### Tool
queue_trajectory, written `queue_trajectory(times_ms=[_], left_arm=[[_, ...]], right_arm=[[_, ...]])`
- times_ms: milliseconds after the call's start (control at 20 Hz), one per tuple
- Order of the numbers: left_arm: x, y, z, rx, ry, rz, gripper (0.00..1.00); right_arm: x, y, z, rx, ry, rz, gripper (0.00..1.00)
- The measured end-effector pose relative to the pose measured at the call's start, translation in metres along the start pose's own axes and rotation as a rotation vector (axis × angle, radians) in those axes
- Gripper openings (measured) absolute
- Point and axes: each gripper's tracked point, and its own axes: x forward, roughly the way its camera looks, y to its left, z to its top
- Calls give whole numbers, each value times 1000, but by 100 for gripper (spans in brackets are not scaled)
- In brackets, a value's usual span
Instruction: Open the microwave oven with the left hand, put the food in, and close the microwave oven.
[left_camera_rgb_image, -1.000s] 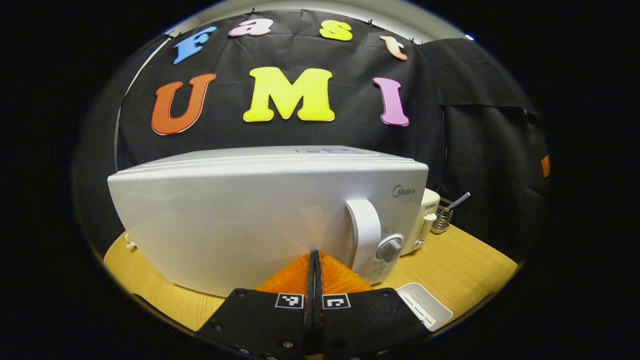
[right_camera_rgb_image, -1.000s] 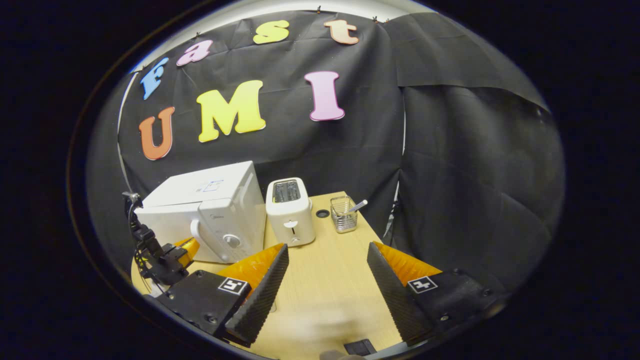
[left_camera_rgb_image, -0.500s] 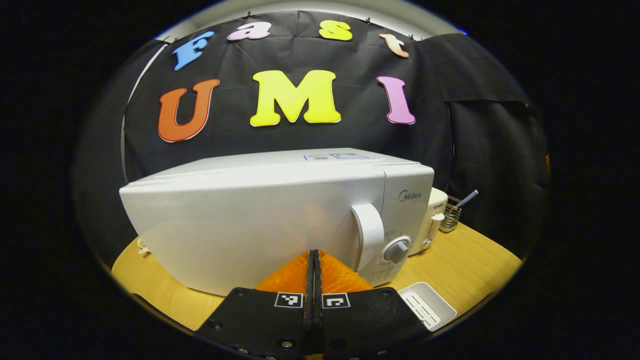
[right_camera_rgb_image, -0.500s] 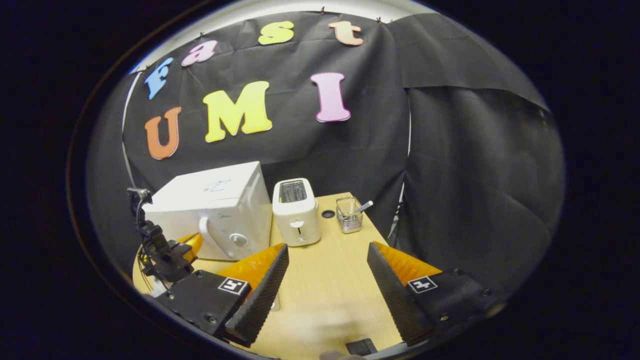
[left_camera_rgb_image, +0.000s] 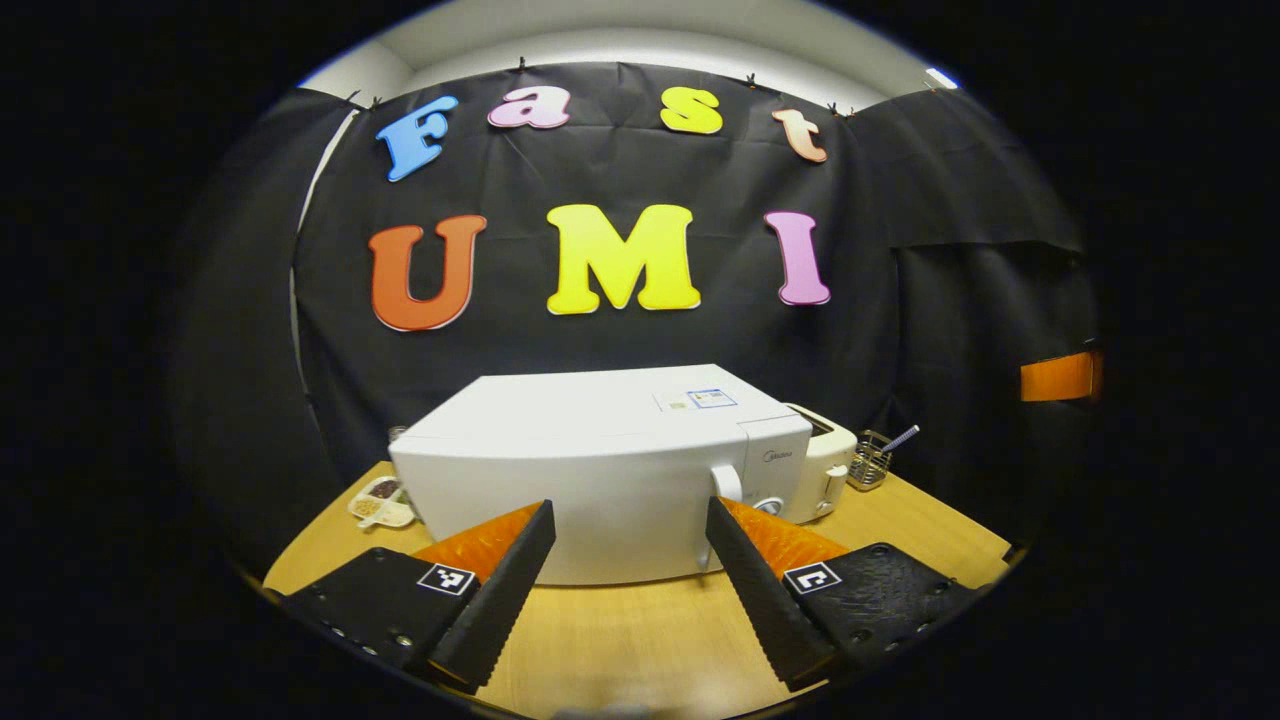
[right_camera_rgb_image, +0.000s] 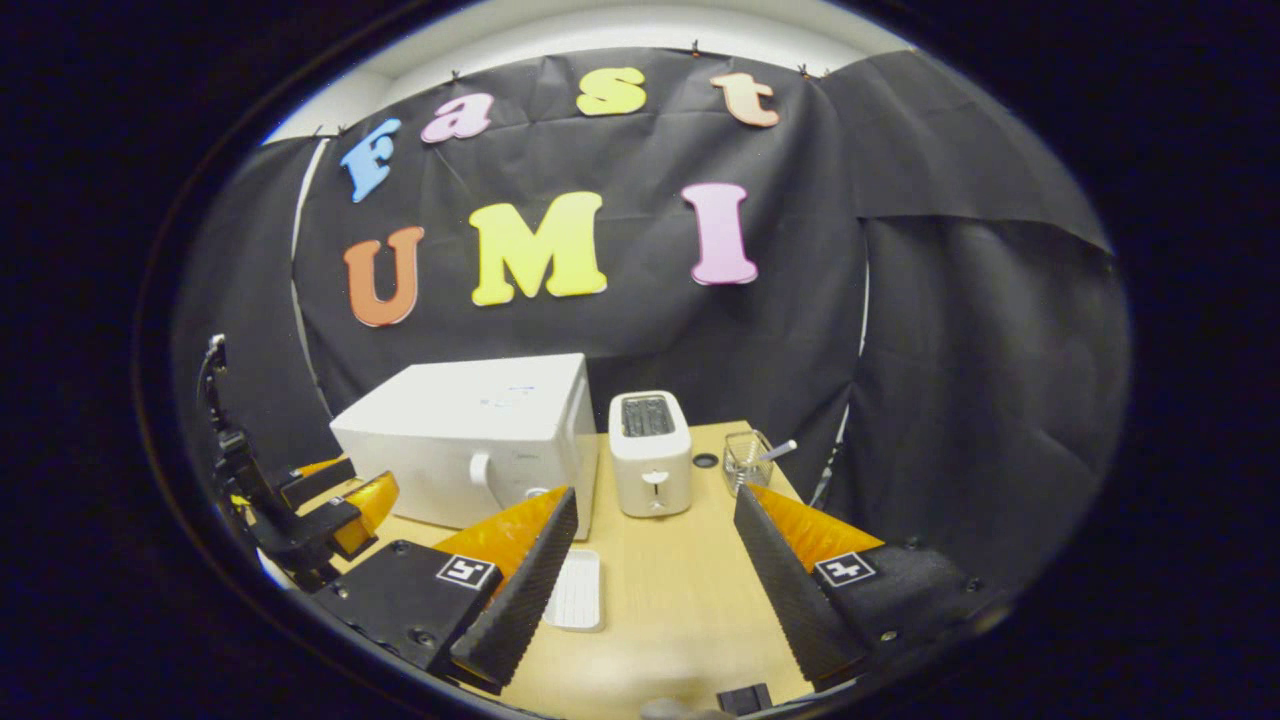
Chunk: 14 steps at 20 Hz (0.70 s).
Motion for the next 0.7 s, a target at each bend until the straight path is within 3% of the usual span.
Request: queue_trajectory(times_ms=[250, 300, 350, 400, 450, 500, 700], left_arm=[[-75, 37, 65, 19, -86, 60, 96], [-89, 45, 79, 16, -103, 79, 96], [-103, 54, 90, 12, -121, 98, 96], [-114, 61, 102, 1, -132, 113, 96], [-124, 64, 108, -5, -133, 116, 96], [-134, 67, 114, -7, -138, 113, 96], [-165, 81, 140, -7, -176, 138, 96]], right_arm=[[-24, 39, 35, -10, -94, 68, 100], [-30, 44, 41, -10, -110, 75, 91], [-36, 49, 46, -10, -127, 85, 100], [-42, 56, 52, -12, -141, 95, 100], [-48, 60, 55, -13, -150, 99, 91], [-53, 64, 58, -15, -157, 105, 100], [-72, 75, 72, -16, -184, 118, 100]])
